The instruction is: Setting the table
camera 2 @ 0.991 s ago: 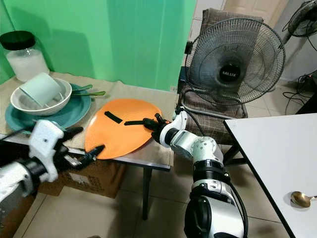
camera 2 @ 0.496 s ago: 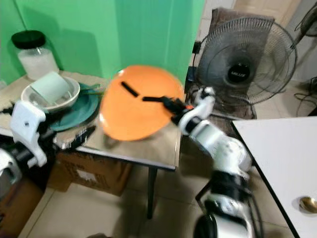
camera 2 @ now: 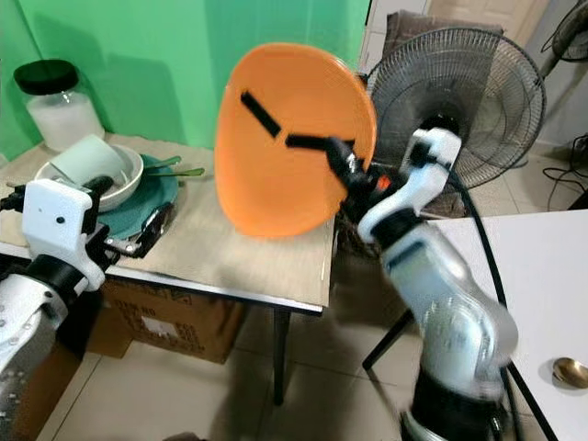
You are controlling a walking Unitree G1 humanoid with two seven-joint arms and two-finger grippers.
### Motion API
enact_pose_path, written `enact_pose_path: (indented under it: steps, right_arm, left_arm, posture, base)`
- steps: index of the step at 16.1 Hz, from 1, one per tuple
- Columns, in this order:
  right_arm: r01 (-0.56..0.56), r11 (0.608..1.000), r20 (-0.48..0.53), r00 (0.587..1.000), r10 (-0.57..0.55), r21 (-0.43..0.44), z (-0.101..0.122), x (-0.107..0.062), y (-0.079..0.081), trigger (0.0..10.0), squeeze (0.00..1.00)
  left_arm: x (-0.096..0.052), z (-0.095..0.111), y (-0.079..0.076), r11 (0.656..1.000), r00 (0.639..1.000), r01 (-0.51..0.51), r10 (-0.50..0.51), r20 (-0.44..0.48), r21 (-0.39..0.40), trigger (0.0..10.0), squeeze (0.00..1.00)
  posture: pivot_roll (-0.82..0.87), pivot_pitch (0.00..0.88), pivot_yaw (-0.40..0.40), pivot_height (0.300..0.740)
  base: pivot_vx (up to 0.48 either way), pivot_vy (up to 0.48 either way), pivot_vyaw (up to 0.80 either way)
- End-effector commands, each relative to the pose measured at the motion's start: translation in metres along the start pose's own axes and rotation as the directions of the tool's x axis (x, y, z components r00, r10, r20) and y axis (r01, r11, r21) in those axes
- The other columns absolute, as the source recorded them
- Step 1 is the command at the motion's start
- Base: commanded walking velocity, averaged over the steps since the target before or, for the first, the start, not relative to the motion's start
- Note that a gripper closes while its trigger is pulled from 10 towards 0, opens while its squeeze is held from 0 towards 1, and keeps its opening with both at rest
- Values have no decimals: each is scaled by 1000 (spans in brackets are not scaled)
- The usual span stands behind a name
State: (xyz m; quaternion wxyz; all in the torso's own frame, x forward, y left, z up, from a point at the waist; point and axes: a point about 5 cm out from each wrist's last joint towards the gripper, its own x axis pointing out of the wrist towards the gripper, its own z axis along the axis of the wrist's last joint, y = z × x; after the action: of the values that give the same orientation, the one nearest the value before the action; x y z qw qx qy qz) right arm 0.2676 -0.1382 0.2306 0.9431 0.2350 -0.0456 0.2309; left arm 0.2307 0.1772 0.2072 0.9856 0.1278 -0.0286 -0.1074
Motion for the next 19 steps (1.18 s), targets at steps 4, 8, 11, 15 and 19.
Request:
enact_pose_path:
  steps: [4,8,11,15,19]
  right_arm:
    - [22,954,100,995,8,-299,16,-6,15,10000,0]
    - [71,937,57,997,-54,-341,-1,-7,10,10000,0]
    - [123,927,66,992,-106,-355,-6,-4,5,10000,0]
    - [157,916,91,987,-132,-369,-4,-3,6,10000,0]
    - [159,933,91,986,-137,-322,-1,-3,7,10000,0]
  left_arm:
    - [4,1,-12,999,999,-29,29,17,-26,10000,0]
    - [8,-3,-22,1000,1000,-28,28,-3,4,10000,0]
    - [9,-6,-20,998,998,-57,57,-18,-20,10000,0]
    - [9,-8,-16,997,997,-75,75,-15,-6,10000,0]
    - [13,-7,-20,997,998,-61,61,-13,-39,10000,0]
  posture:
    - [-28,0,-18,740]
    - [-10,0,-36,740]
    - [-5,0,-29,740]
    - [-30,0,-25,740]
    - [-27,0,-9,740]
  base:
    - [0,0,0]
    - [0,0,-600]
    - [0,0,-800]
    - [0,0,-800]
    - [0,0,-800]
